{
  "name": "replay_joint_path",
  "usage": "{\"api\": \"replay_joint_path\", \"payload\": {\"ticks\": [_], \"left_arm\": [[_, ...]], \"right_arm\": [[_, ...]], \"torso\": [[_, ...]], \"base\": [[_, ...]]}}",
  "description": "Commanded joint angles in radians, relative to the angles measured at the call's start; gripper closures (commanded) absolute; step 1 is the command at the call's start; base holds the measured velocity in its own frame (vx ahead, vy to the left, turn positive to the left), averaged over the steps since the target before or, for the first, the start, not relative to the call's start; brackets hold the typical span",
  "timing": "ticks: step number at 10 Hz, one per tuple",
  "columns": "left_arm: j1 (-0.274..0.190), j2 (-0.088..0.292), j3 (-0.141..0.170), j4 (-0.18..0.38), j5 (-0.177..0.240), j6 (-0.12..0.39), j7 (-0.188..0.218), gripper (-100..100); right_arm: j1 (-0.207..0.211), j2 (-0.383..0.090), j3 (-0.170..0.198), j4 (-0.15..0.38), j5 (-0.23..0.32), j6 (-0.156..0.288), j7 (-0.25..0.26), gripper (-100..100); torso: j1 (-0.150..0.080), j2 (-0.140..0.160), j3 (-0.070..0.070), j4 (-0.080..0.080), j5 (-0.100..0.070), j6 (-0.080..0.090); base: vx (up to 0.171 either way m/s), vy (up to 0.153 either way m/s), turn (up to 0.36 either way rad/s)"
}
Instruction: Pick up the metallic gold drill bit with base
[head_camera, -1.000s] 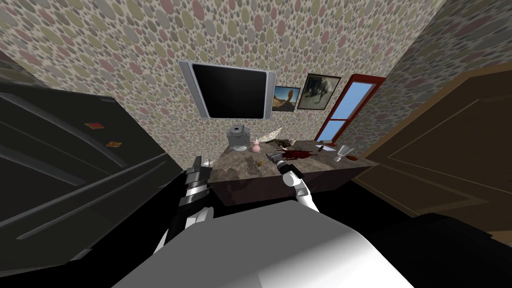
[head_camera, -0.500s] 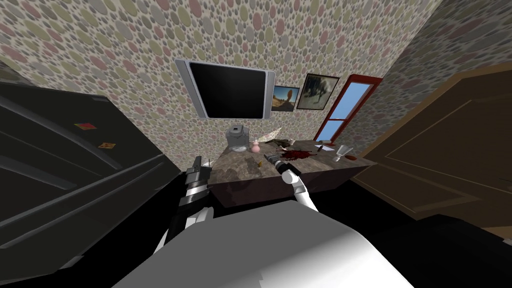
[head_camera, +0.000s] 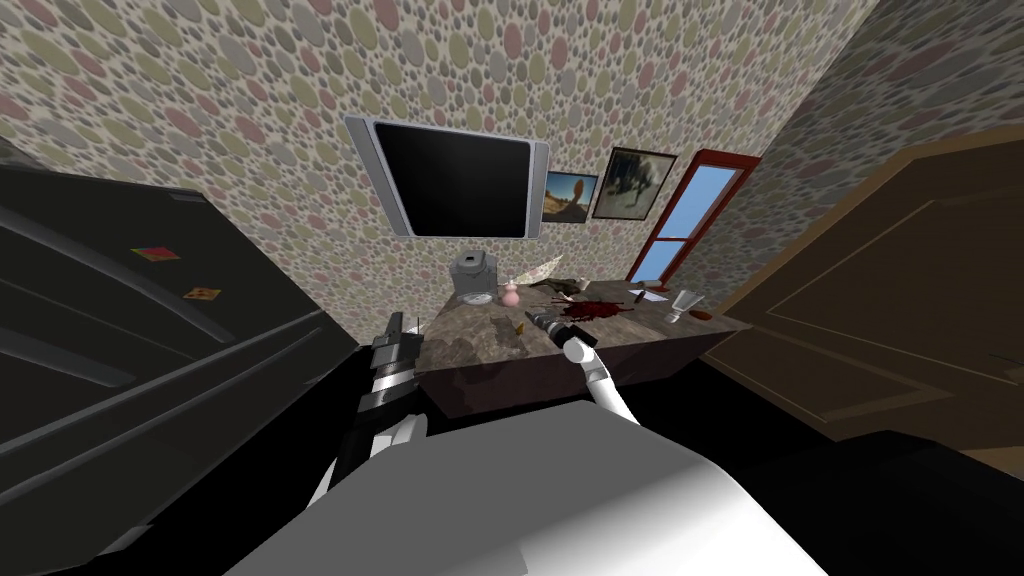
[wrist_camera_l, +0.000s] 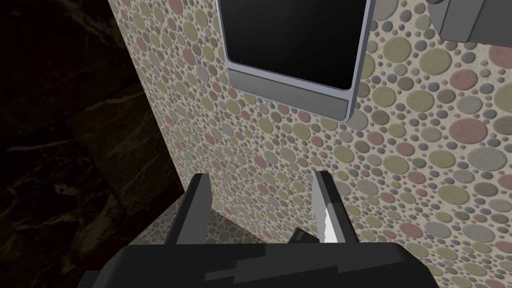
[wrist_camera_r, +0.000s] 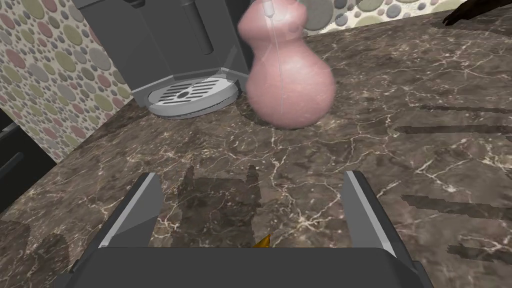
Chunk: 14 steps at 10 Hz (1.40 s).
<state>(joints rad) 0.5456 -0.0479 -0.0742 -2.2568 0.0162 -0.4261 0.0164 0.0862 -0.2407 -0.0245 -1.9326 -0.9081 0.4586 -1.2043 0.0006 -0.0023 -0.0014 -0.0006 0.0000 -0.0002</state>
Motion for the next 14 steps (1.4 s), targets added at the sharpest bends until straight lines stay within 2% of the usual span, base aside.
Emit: {"api": "replay_joint_path", "payload": {"ticks": [1,3,4,9,14], "left_arm": [[0.0,0.0,0.0,0.0,0.0,0.0,0.0,0],[0.0,0.0,0.0,0.0,0.0,0.0,0.0,0],[0.0,0.0,0.0,0.0,0.0,0.0,0.0,0],[0.0,0.0,0.0,0.0,0.0,0.0,0.0,0],[0.0,0.0,0.0,0.0,0.0,0.0,0.0,0]], "right_arm": [[-0.013,0.001,-0.003,0.016,-0.011,0.03,-0.039,-100],[-0.042,-0.006,-0.005,0.071,-0.055,0.094,-0.102,-100],[-0.042,-0.006,-0.005,0.071,-0.055,0.094,-0.111,-100],[-0.095,-0.018,-0.01,0.202,-0.133,0.222,-0.244,-100],[-0.108,-0.025,-0.009,0.31,-0.165,0.301,-0.312,-100]], "torso": [[0.0,0.0,0.0,0.0,0.0,0.0],[0.0,0.001,0.0,0.0,0.0,0.0],[0.0,0.0,0.0,0.0,0.0,0.0],[0.0,0.0,0.0,0.0,0.0,0.0],[0.0,0.001,0.001,0.0,0.0,0.0]], "base": [[0.031,0.009,-0.008],[0.029,0.009,-0.012],[0.023,0.01,-0.006],[0.032,0.013,-0.001],[0.024,0.015,0.01]]}}
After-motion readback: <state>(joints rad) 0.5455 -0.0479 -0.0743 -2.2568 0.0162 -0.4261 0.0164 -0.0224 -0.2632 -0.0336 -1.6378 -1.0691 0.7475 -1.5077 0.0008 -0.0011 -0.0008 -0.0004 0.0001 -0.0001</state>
